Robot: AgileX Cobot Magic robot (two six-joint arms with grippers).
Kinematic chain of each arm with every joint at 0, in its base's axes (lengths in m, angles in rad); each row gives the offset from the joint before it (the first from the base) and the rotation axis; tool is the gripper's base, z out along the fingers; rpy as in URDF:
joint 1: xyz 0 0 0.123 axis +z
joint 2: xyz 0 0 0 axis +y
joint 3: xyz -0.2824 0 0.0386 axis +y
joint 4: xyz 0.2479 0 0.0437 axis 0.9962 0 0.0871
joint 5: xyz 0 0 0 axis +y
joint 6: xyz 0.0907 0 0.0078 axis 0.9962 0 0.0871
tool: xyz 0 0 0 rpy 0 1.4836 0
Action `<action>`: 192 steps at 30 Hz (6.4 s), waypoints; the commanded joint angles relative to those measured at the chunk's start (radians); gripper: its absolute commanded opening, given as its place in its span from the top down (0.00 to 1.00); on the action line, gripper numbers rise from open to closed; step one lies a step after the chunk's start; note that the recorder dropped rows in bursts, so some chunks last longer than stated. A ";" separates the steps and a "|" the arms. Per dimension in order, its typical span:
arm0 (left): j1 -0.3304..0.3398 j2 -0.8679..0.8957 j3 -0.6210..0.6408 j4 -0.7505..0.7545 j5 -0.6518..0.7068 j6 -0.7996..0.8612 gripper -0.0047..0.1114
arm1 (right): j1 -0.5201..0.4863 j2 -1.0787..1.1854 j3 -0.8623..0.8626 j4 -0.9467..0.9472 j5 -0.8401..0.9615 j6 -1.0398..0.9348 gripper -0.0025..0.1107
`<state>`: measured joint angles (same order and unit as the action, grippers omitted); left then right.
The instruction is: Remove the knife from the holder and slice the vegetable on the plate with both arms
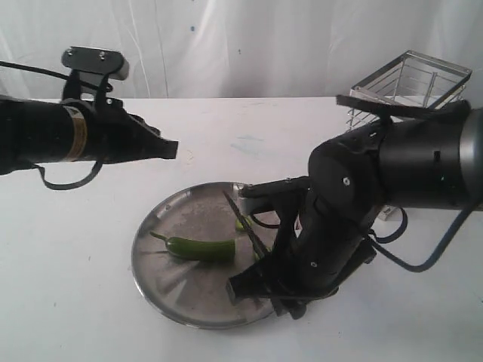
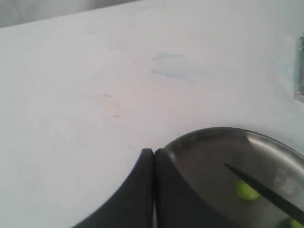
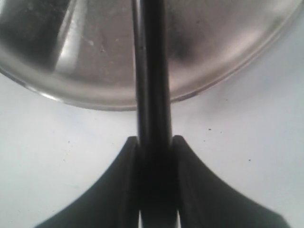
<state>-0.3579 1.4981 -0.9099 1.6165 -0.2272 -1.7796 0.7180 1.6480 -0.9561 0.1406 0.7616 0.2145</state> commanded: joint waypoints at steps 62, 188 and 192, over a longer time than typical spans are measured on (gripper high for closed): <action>-0.003 -0.092 0.139 0.128 0.115 0.097 0.96 | -0.355 -0.478 -0.001 -0.264 -0.254 -0.117 0.98; 0.461 -1.030 0.251 0.127 -0.268 0.045 0.96 | -0.768 -1.648 0.956 -0.177 -0.449 -0.010 0.98; 0.463 -1.102 0.251 0.109 -0.253 -0.004 0.96 | -0.768 -1.648 0.956 -0.177 -0.449 -0.010 0.98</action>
<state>0.1121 0.4366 -0.6651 1.7398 -0.4997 -1.7405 -0.0485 0.0023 -0.0018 -0.0322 0.3201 0.2105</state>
